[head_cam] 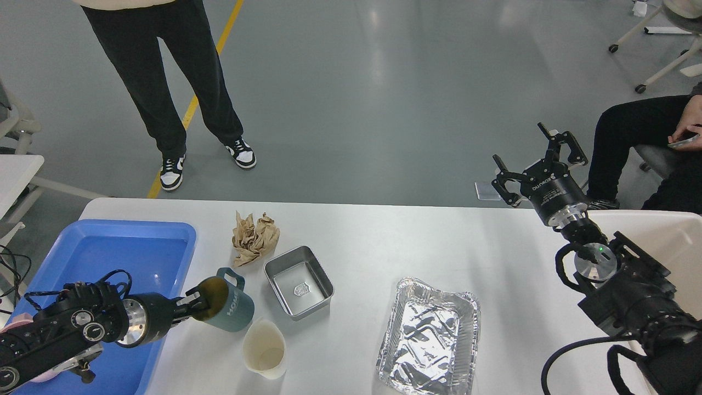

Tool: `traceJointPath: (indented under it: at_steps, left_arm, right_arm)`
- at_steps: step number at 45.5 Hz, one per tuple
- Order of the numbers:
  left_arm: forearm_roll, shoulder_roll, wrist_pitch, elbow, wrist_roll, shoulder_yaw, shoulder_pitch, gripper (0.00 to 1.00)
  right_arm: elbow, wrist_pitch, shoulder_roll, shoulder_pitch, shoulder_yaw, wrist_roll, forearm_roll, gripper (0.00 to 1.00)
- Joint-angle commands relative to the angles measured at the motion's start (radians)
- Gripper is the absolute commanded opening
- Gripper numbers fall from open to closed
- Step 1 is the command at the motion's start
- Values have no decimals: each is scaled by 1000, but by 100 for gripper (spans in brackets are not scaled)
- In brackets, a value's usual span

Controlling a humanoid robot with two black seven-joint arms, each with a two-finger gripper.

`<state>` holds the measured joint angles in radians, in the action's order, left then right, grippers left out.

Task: Tidy desktop
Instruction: 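Grasp the teal HOME mug with the left gripper and lift it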

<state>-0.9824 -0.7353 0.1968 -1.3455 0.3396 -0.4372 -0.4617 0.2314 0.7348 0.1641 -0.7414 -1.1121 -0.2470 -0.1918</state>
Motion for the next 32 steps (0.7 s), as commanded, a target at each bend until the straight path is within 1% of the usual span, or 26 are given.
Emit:
traceJointPath:
  at_steps: [1, 4, 8, 12, 13, 16, 18, 23, 24, 28, 32]
  left_arm:
    - [-1, 4, 13, -6, 7, -2, -6, 0]
    - [1, 1, 32, -18, 9, -3, -11, 0]
    - [4, -33, 108, -64, 32, -21, -18, 0]
    - [10, -154, 197, -135, 45, -52, -26, 0]
    - [16, -220, 258, -182, 50, -83, -32, 0]
    - [28, -320, 376, -245, 52, -155, -35, 0]
    - [62, -402, 484, -276, 52, -219, -37, 0]
    - [209, -570, 738, -287, 59, -409, -48, 0]
    - [240, -591, 763, -282, 62, -451, -55, 0]
    - [344, -673, 763, -258, 84, -561, -109, 0]
    - [396, -739, 763, -219, 95, -580, -166, 0]
  right_arm:
    - [0, 0, 0, 1, 0, 0, 0, 100]
    - [0, 0, 0, 1, 0, 0, 0, 100]
    - [2, 0, 0, 1, 0, 0, 0, 100]
    - [2, -2, 0, -1, 0, 0, 0, 100]
    - [2, -2, 2, -1, 0, 2, 0, 100]
    - [3, -2, 2, -3, 0, 0, 0, 100]
    - [9, -2, 2, -3, 2, 2, 0, 100]
    - [37, -8, 5, -1, 2, 2, -1, 100]
    - [42, -9, 8, -1, 2, 2, -2, 100]
    - [45, -9, 9, -1, 3, 2, -2, 100]
    - [46, -9, 8, -1, 3, 2, -2, 100]
